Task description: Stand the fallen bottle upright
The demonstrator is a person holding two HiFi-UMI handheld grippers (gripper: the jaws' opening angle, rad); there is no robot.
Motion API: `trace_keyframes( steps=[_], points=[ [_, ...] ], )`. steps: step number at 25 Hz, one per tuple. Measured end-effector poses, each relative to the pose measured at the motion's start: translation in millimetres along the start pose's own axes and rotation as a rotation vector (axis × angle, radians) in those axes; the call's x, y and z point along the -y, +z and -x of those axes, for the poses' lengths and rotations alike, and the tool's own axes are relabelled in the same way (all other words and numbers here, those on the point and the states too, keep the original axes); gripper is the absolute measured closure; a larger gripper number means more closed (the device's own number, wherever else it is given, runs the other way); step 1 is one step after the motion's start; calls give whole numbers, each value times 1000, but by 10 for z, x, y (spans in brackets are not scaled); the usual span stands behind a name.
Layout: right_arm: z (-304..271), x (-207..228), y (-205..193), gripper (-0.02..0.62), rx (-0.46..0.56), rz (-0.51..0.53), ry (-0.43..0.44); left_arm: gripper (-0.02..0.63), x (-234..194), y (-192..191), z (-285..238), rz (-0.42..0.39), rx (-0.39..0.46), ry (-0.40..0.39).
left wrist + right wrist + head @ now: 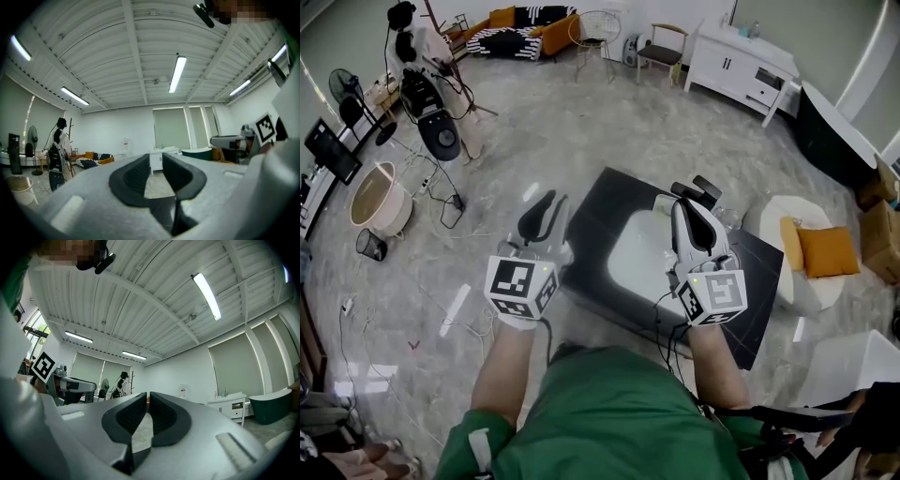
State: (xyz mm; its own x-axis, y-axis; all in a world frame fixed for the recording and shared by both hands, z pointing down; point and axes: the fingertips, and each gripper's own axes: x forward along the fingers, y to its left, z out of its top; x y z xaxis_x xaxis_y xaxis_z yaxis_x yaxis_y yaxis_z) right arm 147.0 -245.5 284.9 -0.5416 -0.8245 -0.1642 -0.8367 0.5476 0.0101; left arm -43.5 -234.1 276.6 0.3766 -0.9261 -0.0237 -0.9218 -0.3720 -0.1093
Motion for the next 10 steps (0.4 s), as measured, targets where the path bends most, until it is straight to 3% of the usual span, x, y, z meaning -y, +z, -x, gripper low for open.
trace_keyframes(
  steps=[10],
  points=[
    [121, 104, -11, 575, -12, -1, -23, 523, 42, 4, -43, 10, 9, -2]
  ],
)
